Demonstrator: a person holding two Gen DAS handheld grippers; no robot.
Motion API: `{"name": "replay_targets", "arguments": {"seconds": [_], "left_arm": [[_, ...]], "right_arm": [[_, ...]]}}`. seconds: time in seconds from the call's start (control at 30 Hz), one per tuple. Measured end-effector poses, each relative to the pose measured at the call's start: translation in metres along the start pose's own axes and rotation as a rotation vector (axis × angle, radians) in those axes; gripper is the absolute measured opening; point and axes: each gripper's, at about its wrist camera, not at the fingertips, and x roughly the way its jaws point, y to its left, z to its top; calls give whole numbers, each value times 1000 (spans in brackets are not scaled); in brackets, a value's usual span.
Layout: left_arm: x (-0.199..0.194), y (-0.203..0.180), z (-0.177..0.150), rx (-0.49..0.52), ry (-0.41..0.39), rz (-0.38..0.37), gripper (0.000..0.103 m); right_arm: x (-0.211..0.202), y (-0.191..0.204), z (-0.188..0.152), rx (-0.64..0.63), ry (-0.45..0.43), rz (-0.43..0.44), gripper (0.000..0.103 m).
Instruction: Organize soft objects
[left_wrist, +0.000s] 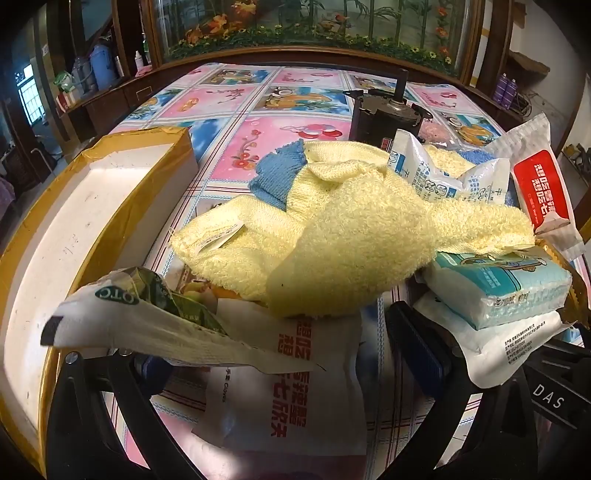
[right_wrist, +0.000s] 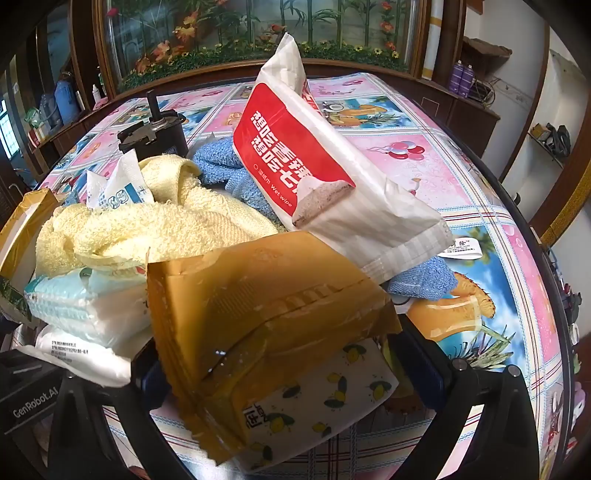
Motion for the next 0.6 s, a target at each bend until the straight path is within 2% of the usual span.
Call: {"name": "replay_targets", "arguments": {"seconds": [0.13, 0.23, 0.37, 0.5, 0.6], "left_arm": [[-5, 3, -7, 24, 10, -18, 103], [-8, 3, -8, 60, 62, -38, 103], [-8, 3, -10, 71, 57, -42, 103], [-9, 2, -10, 65, 48, -46, 103], [-11, 5, -9, 72, 56, -77, 103]], "right_arm": [[0, 1, -1, 26, 2, -15, 103], [-5, 3, -5, 44, 30, -24, 103], [-11, 4, -12, 12, 61, -4, 103], [-13, -2, -17, 6, 47, -3, 103], [-15, 0, -19, -27, 53, 18, 103]]}}
